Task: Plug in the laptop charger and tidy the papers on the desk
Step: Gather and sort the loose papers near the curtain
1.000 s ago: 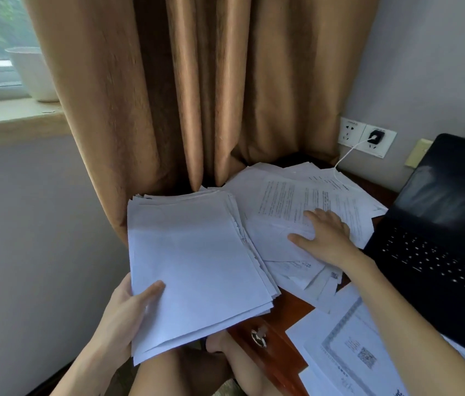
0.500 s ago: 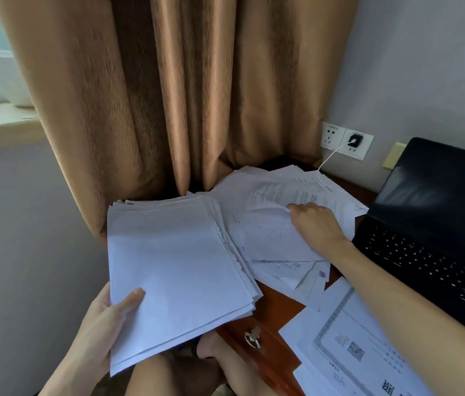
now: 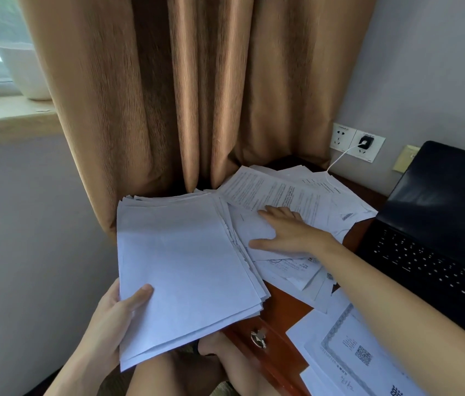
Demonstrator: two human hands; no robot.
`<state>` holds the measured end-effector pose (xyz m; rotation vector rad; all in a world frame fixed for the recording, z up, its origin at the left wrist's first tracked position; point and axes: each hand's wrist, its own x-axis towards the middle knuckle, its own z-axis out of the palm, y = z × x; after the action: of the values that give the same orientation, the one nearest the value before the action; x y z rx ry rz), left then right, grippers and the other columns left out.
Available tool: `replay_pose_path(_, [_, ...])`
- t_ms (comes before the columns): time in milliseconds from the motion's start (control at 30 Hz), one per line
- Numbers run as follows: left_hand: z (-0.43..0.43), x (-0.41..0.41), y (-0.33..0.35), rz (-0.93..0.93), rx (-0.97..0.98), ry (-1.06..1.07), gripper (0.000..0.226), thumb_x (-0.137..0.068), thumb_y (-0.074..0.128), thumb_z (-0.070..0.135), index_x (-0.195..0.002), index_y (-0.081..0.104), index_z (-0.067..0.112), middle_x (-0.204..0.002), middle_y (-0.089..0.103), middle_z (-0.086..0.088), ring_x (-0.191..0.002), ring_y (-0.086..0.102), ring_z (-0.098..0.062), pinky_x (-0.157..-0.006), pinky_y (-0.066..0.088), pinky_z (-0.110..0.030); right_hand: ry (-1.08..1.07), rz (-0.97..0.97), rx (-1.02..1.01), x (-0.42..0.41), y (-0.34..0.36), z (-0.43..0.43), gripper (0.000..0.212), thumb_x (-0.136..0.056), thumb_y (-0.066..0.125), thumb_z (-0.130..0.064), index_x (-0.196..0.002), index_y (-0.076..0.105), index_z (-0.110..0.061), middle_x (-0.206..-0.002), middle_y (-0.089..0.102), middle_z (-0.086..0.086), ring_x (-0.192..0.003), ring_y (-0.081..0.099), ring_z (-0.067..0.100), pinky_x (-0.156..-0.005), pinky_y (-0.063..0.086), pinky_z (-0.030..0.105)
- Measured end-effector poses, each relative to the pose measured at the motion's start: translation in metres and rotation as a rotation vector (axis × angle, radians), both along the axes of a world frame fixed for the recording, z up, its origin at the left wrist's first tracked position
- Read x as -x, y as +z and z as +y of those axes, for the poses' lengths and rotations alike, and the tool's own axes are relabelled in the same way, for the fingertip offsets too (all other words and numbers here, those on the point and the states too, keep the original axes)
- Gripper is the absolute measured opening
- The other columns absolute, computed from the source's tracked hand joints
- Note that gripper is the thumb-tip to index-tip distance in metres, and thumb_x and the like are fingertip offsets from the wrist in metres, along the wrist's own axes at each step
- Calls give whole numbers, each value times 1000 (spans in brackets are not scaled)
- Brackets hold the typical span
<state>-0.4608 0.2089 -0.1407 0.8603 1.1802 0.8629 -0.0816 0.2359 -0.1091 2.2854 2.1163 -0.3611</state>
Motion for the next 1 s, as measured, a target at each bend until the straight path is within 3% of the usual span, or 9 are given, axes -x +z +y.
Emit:
replay_pose_path(100, [0,0,-2,0,-2,-1,26,-99,65,8,-121,65,22,-110,79,-8,-100,75,-40,-97,54,-63,-19,40,59,-14,5,-8,107,-82,50,-83,-162,2,-30,-169,0,-7,-154,0,16,-124,6,37])
replay_pose_path(233, [0,0,-3,5,-7,-4,27,-99,66,9,-120,66,25,-109,79,-7,-100,75,-39,-97,54,-63,-111,-95,-2,-35,8,-13,81,-93,41,-73,-157,27,-24,-159,34,0,-143,28,27,-116,27,46])
replay_pose_path(367, [0,0,-3,13,-10,-8,27,-100,66,10,-121,65,26,-109,79,-7,-100,75,-39,-96,54,-64,-53,-306,-69,-33,12,-17,36,-105,41,-20,-140,48,-11,-134,58,13,-116,49,31,-92,50,42])
replay_pose_path(500, [1,1,-3,13,-12,-13,29,-99,68,12,-122,64,28,-111,79,-6,-101,75,-40,-96,54,-65,-120,-428,-193,-20,12,-18,42,-94,44,7,-134,50,-5,-120,64,15,-112,57,30,-76,46,34])
replay_pose_path(600, [1,1,-4,12,-15,-15,27,-99,67,11,-121,65,28,-109,79,-5,-101,75,-39,-96,54,-64,-151,-473,-219,-11,21,-16,33,-92,48,8,-121,59,-4,-114,67,15,-100,66,29,-74,49,33])
replay_pose_path(733, [0,1,-4,13,-19,-9,28,-99,67,11,-120,65,29,-108,80,-3,-98,76,-36,-94,56,-60,-170,-324,-214,10,29,-16,18,-99,46,-6,-105,63,-2,-98,67,14,-79,59,27,-64,40,30])
replay_pose_path(833, [0,1,-2,8,-21,-15,27,-99,67,11,-120,65,29,-107,80,-4,-99,75,-37,-94,56,-61,-196,71,-166,24,21,-16,42,-102,49,-41,-112,62,-3,-101,65,5,-95,62,24,-84,54,37])
replay_pose_path(900, [1,2,-2,10,-23,-13,27,-99,67,11,-119,65,29,-106,80,-4,-98,76,-37,-93,57,-60,-195,281,-83,32,18,-17,58,-98,50,-55,-132,57,-10,-111,59,-5,-107,55,17,-103,48,36])
replay_pose_path(1000, [0,2,-1,6,-23,-15,27,-99,68,11,-119,64,28,-105,80,-4,-96,76,-37,-93,57,-60,-111,240,1,40,22,-23,49,-95,53,-59,-133,51,-30,-120,42,-5,-116,41,14,-103,36,30])
